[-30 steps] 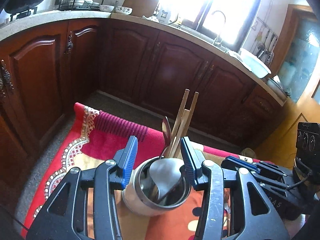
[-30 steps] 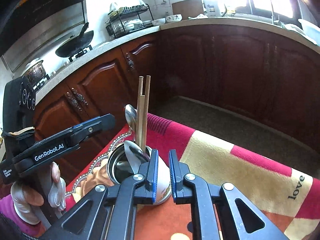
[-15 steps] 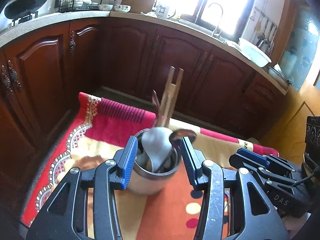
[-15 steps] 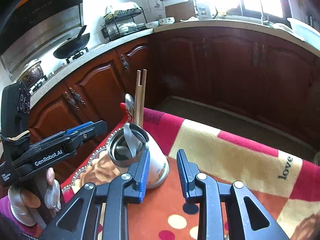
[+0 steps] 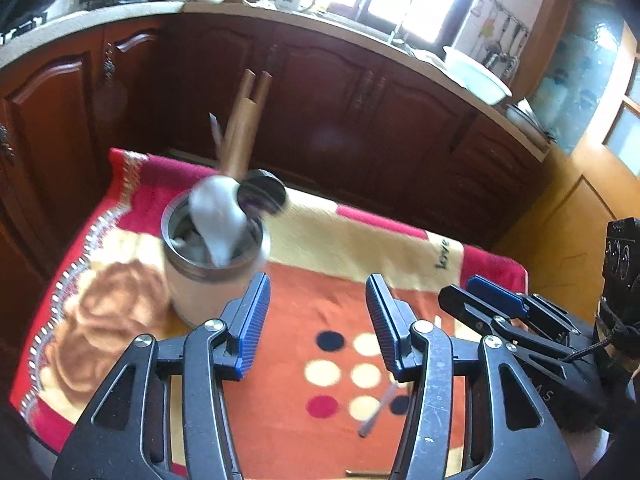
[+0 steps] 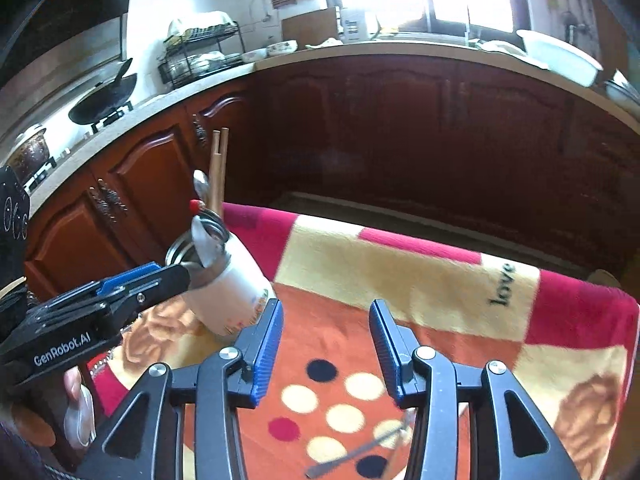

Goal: Organize utensils

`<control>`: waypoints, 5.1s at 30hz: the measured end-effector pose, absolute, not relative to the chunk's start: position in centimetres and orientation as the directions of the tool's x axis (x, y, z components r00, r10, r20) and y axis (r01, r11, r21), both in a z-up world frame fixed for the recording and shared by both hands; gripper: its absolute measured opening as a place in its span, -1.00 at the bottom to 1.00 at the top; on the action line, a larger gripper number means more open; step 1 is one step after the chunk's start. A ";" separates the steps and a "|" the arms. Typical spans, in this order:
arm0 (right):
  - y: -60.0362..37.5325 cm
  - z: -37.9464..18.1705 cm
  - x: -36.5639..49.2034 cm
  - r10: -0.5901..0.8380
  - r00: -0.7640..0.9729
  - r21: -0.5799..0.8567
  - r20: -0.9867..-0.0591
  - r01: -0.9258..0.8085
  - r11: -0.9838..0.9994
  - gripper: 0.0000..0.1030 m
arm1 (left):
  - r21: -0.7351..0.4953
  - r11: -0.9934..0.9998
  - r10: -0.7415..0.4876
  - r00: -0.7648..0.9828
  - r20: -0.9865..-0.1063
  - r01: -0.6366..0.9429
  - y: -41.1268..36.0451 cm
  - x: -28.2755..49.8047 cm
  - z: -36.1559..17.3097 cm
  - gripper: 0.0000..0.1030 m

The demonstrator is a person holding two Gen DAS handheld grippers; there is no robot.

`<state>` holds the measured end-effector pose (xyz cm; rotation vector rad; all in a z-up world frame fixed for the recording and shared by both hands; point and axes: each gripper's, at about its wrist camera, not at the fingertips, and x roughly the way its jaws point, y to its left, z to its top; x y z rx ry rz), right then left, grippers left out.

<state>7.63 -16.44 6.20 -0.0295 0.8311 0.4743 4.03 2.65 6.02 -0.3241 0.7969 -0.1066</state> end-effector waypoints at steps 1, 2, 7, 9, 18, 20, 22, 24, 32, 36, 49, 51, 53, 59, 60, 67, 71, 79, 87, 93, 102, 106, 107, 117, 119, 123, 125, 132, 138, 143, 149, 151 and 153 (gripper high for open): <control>-16.9 6.1 7.5 0.388 0.577 0.155 -0.719 -0.411 0.898 -0.17 | -0.328 0.944 -0.224 0.690 -0.688 -0.021 2.2 3.9 5.9 -0.03; -17.3 6.0 7.2 0.379 0.580 0.149 -0.721 -0.404 0.902 -0.17 | -0.331 0.944 -0.233 0.683 -0.692 -0.013 1.7 3.8 5.7 -0.02; -19.9 5.6 6.1 0.333 0.593 0.121 -0.733 -0.368 0.922 -0.16 | -0.332 0.943 -0.268 0.649 -0.712 0.025 -0.9 3.2 4.9 -0.01; -20.9 5.4 5.7 0.319 0.596 0.115 -0.737 -0.355 0.928 -0.16 | -0.330 0.943 -0.278 0.639 -0.718 0.040 -1.8 2.9 4.6 -0.01; -25.2 3.9 4.1 0.275 0.591 0.121 -0.758 -0.288 0.950 -0.15 | -0.323 0.943 -0.307 0.590 -0.747 0.082 -4.7 2.0 3.2 -0.01; -26.0 3.5 3.9 0.270 0.586 0.129 -0.764 -0.271 0.954 -0.14 | -0.314 0.945 -0.305 0.581 -0.755 0.089 -5.2 1.9 2.9 -0.01; -27.0 2.9 3.7 0.264 0.579 0.138 -0.771 -0.252 0.958 -0.14 | -0.306 0.947 -0.303 0.570 -0.764 0.092 -5.7 1.8 2.4 -0.01; -28.0 2.3 3.6 0.257 0.574 0.146 -0.777 -0.232 0.962 -0.14 | -0.289 0.953 -0.290 0.560 -0.776 0.093 -6.2 1.7 2.0 -0.01; -30.5 0.5 3.6 0.242 0.551 0.170 -0.799 -0.178 0.969 -0.14 | -0.257 0.962 -0.265 0.532 -0.804 0.092 -7.1 2.0 0.6 -0.01; -31.1 -0.5 3.7 0.249 0.535 0.187 -0.807 -0.168 0.968 -0.13 | -0.256 0.962 -0.269 0.518 -0.812 0.098 -7.4 2.1 0.0 -0.01; -30.8 -4.2 6.1 0.333 0.453 0.278 -0.827 -0.185 0.943 -0.17 | -0.286 0.953 -0.299 0.450 -0.842 0.097 -6.6 3.0 -2.4 -0.01; -30.6 -4.7 6.8 0.347 0.439 0.297 -0.829 -0.180 0.938 -0.21 | -0.297 0.951 -0.303 0.442 -0.844 0.084 -6.6 3.4 -2.8 -0.01; -30.3 -5.0 7.8 0.362 0.429 0.314 -0.828 -0.181 0.932 -0.24 | -0.320 0.944 -0.323 0.425 -0.845 0.081 -6.5 3.9 -3.2 -0.01; -29.3 -5.4 10.5 0.415 0.407 0.325 -0.814 -0.274 0.905 -0.32 | -0.381 0.920 -0.386 0.395 -0.834 0.093 -6.2 6.3 -3.8 -0.01; -29.0 -5.4 11.0 0.427 0.399 0.321 -0.811 -0.306 0.896 -0.32 | -0.382 0.919 -0.388 0.391 -0.834 0.096 -6.2 6.8 -3.8 -0.01; -28.2 -6.9 13.4 0.463 0.332 0.311 -0.822 -0.419 0.853 -0.40 | -0.387 0.909 -0.418 0.351 -0.838 0.158 -7.1 10.4 -4.1 -0.01; -28.2 -8.1 14.0 0.485 0.289 0.330 -0.826 -0.449 0.830 -0.47 | -0.393 0.902 -0.432 0.327 -0.840 0.182 -7.8 12.2 -4.5 -0.01; -28.5 -8.5 13.2 0.516 0.276 0.348 -0.811 -0.482 0.804 -0.87 | -0.384 0.897 -0.437 0.301 -0.848 0.220 -9.7 15.2 -5.9 -0.01; -29.6 -8.6 11.9 0.548 0.251 0.386 -0.798 -0.487 0.784 -0.88 | -0.388 0.883 -0.454 0.274 -0.848 0.264 -11.4 16.8 -7.1 -0.05; -30.2 -8.9 12.4 0.581 0.237 0.429 -0.778 -0.475 0.768 -0.88 | -0.371 0.877 -0.453 0.265 -0.851 0.306 -12.1 16.9 -7.4 -0.73; -29.2 -9.4 12.8 0.579 0.232 0.427 -0.781 -0.479 0.767 -0.86 | -0.359 0.872 -0.457 0.294 -0.839 0.332 -11.4 15.5 -6.6 -0.99; -28.6 -8.2 12.0 0.549 0.292 0.368 -0.783 -0.495 0.787 -0.87 | -0.389 0.874 -0.473 0.323 -0.820 0.292 -9.8 14.8 -5.9 -1.00; -28.5 -7.7 11.7 0.545 0.307 0.358 -0.780 -0.496 0.792 -0.88 | -0.392 0.875 -0.474 0.336 -0.814 0.286 -9.3 14.5 -5.4 -1.00; -27.4 -1.6 9.7 0.472 0.462 0.204 -0.750 -0.517 0.831 -0.94 | -0.358 0.889 -0.456 0.477 -0.751 0.286 -5.1 10.0 0.8 -1.00; -27.0 -0.5 9.3 0.464 0.476 0.184 -0.747 -0.523 0.832 -0.95 | -0.347 0.892 -0.451 0.497 -0.742 0.291 -4.7 9.1 1.7 -0.99; -26.4 1.4 8.4 0.442 0.511 0.140 -0.737 -0.525 0.840 -0.98 | -0.303 0.908 -0.416 0.549 -0.725 0.288 -3.9 7.3 3.5 -0.99; -26.1 2.4 7.9 0.426 0.530 0.118 -0.734 -0.517 0.848 -0.98 | -0.300 0.911 -0.412 0.565 -0.715 0.284 -3.4 6.6 4.1 -0.99; -25.2 4.5 6.3 0.420 0.544 0.085 -0.727 -0.535 0.841 -0.99 | -0.314 0.910 -0.414 0.592 -0.692 0.269 -1.5 5.0 5.4 -0.99; -27.0 0.2 9.0 0.392 0.464 0.178 -0.795 -0.439 0.881 -0.94 | -0.357 0.900 -0.434 0.579 -0.690 0.249 -0.7 4.2 4.9 -0.99; -29.6 -4.2 10.9 0.387 0.394 0.248 -0.834 -0.359 0.900 -0.88 | -0.359 0.899 -0.437 0.565 -0.700 0.251 -0.3 3.9 4.6 -0.99; -30.5 -6.2 11.9 0.452 0.362 0.327 -0.815 -0.355 0.876 -0.57 | -0.385 0.894 -0.446 0.540 -0.714 0.230 -0.2 4.3 3.7 -0.99; -30.2 -6.5 12.3 0.456 0.349 0.324 -0.819 -0.375 0.868 -0.43 | -0.386 0.894 -0.446 0.534 -0.718 0.228 -0.3 4.4 3.6 -0.99; -29.7 -7.0 13.0 0.446 0.311 0.308 -0.839 -0.405 0.861 -0.43 | -0.389 0.894 -0.446 0.529 -0.722 0.223 -0.3 4.6 3.4 -0.99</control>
